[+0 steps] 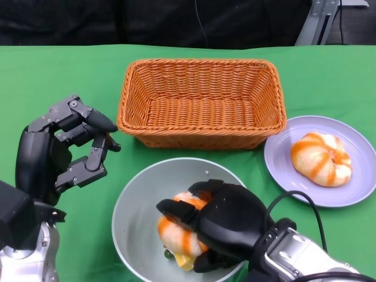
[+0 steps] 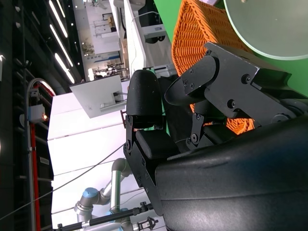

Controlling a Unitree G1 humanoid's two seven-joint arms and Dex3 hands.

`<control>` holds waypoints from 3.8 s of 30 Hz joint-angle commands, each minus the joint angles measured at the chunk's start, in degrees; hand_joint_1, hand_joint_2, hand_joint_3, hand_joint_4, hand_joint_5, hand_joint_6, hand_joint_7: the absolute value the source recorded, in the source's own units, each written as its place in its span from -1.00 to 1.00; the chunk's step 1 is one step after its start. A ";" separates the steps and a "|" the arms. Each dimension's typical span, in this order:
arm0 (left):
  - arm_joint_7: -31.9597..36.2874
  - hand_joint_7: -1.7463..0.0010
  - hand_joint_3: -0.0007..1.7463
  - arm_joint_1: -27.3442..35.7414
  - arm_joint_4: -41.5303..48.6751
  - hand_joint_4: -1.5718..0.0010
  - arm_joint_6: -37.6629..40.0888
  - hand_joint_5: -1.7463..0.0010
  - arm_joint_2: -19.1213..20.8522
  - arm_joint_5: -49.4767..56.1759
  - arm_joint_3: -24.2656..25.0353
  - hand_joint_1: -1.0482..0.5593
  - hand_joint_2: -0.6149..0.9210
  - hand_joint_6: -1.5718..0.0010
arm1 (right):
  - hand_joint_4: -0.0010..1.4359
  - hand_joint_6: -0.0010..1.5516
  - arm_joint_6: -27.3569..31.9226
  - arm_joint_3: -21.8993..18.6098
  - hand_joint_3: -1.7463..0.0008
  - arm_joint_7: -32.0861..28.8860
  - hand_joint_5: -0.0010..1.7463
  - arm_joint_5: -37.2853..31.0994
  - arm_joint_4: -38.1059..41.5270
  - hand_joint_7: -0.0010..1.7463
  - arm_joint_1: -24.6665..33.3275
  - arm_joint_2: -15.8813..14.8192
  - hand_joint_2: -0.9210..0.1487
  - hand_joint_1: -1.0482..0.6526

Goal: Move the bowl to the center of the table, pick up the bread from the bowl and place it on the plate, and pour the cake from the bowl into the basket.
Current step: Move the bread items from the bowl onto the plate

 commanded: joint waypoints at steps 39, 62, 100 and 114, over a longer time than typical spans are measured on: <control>0.11 -0.49 0.23 -0.74 2.70 0.02 -2.86 -0.73 0.92 -0.17 0.43 0.25 0.56 -0.01 | -0.07 -0.29 -22.57 -5.53 0.86 -31.54 1.00 12.89 19.22 0.72 -4.26 1.57 -1.00 0.04; -0.50 -0.45 0.21 -0.95 3.76 0.03 -3.05 -0.73 1.46 -0.97 0.59 0.24 0.55 -0.02 | 0.11 0.02 -23.61 -13.46 0.66 -24.32 0.66 18.82 7.61 0.21 0.18 1.06 -0.99 0.06; -1.58 -0.45 0.24 -0.77 4.67 0.06 -2.06 -0.75 3.47 -2.56 1.45 0.25 0.55 -0.01 | 0.02 0.19 -17.80 -39.46 0.39 -27.63 0.80 25.79 12.69 -0.13 3.41 -10.34 -0.62 0.18; -1.78 -0.44 0.22 -0.63 4.82 0.04 -2.11 -0.73 3.46 -2.82 1.55 0.26 0.58 -0.02 | 0.02 0.27 -16.83 -38.82 0.77 -31.70 0.81 25.79 27.42 -0.30 -1.97 -12.42 -0.93 0.18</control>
